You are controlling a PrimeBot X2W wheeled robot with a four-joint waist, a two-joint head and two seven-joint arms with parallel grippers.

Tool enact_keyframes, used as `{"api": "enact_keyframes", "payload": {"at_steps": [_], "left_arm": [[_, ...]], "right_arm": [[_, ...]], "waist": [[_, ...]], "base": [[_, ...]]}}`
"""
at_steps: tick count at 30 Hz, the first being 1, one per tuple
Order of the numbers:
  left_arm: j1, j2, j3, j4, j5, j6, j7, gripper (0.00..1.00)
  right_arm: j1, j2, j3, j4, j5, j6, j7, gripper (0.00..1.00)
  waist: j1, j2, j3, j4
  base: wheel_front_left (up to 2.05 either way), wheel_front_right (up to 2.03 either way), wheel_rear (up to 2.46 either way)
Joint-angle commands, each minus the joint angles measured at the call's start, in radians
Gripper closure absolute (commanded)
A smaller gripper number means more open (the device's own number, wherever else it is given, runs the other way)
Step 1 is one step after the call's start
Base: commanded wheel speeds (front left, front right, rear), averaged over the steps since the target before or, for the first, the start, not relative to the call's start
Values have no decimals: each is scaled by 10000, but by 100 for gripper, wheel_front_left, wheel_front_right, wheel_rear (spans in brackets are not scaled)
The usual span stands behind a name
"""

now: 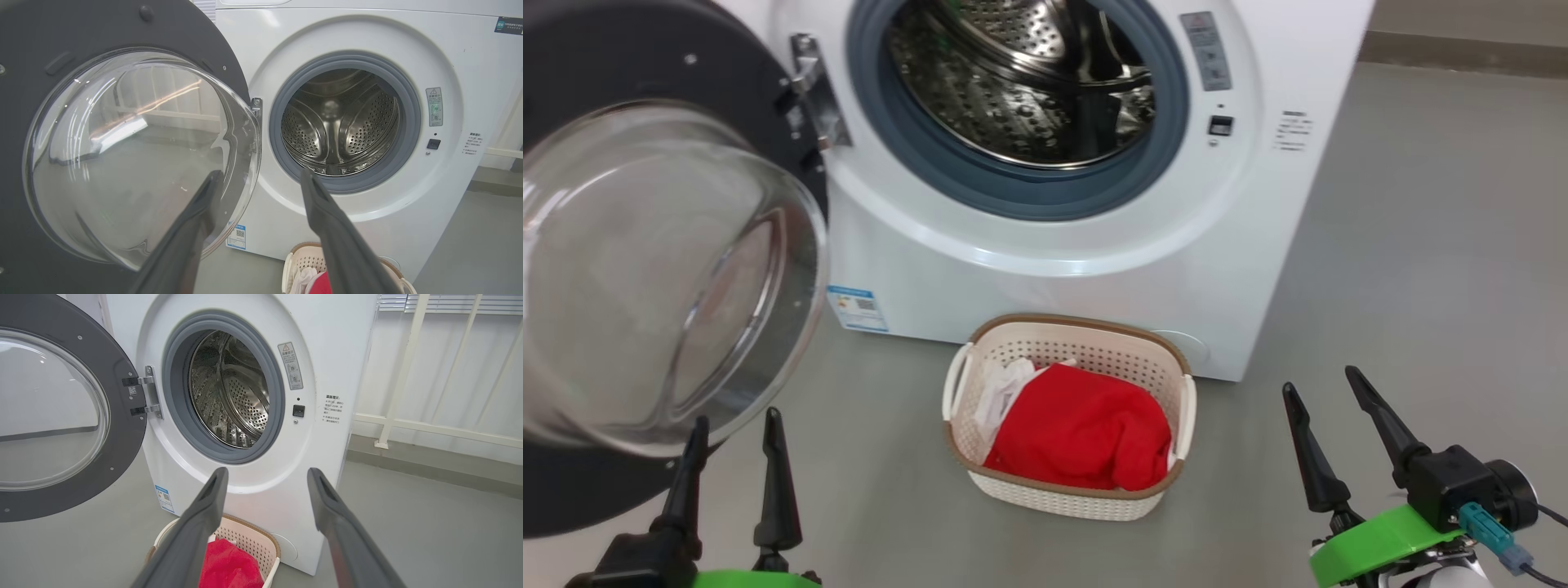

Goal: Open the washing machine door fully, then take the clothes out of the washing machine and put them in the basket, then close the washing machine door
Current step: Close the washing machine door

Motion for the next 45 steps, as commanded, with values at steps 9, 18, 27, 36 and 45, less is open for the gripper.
{"api": "enact_keyframes", "payload": {"at_steps": [9,18,27,36,45], "left_arm": [[248,175,335,-758,198,417,368,0],[479,265,305,-1263,332,652,656,0],[860,312,378,-1639,376,893,803,0],[989,319,458,-1857,310,1059,807,0],[961,431,412,-1865,414,1164,939,100]], "right_arm": [[-825,-73,718,-272,86,44,-63,0],[-971,-73,1070,-209,199,44,-63,0],[-900,-73,1227,-186,278,44,-63,0],[-1108,-73,1333,-74,285,44,-63,0],[-1028,-73,1244,-41,331,44,-63,0]], "waist": [[0,0,-269,1264],[0,0,-449,2049],[0,0,-543,2524],[0,0,-441,2586],[0,0,-477,2541]], "base": [[0,0,0],[0,0,0],[0,0,0],[0,0,0],[0,0,0]]}}
